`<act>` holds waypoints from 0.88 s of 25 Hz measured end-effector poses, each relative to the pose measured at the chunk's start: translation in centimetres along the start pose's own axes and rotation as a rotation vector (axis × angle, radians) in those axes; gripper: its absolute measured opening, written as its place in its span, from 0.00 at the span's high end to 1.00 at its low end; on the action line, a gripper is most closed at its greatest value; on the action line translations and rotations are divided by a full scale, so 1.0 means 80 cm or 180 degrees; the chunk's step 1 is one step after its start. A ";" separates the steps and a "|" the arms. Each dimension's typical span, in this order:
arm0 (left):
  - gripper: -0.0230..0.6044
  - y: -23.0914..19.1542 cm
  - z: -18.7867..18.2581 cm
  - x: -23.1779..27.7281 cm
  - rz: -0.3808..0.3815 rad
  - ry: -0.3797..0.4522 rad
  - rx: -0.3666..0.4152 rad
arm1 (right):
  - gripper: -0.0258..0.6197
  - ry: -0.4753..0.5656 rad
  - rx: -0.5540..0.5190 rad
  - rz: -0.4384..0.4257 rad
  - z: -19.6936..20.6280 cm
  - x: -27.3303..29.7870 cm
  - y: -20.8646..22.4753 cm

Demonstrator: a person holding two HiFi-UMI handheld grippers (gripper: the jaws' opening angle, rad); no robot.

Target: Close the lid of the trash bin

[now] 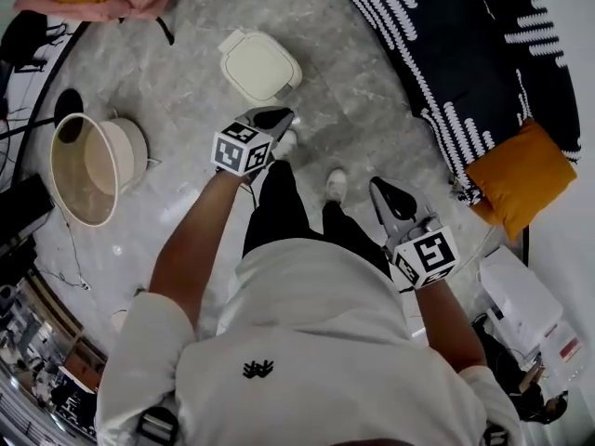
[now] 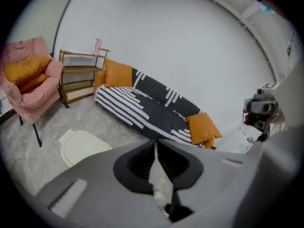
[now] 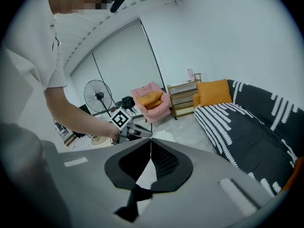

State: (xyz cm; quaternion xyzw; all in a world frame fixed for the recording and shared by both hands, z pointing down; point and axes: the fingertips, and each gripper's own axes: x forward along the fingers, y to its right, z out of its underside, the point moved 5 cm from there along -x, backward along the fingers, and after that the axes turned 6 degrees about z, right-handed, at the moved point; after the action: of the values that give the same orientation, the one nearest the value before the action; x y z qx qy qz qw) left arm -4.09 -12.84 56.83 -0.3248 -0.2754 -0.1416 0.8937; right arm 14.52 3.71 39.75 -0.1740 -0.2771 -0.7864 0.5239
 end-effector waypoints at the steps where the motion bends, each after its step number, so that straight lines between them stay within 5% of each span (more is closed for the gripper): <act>1: 0.86 0.018 -0.007 -0.012 -0.0024 0.0099 -0.0005 | 0.96 0.0043 -0.0046 -0.0017 -0.002 -0.010 0.002; 14: 0.87 0.262 -0.046 -0.137 -0.0096 0.0887 0.0290 | 0.96 0.0401 -0.0401 -0.0318 -0.003 -0.114 -0.004; 22: 0.87 0.370 -0.034 -0.158 -0.0173 0.0976 0.0650 | 0.96 0.0497 -0.0567 -0.0500 0.002 -0.159 -0.010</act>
State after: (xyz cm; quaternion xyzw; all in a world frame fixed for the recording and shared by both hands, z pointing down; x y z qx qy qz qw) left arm -0.40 8.50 32.83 -0.1994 -0.1575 -0.1848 0.9494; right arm 18.71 13.28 32.50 -0.1359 -0.1774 -0.8576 0.4632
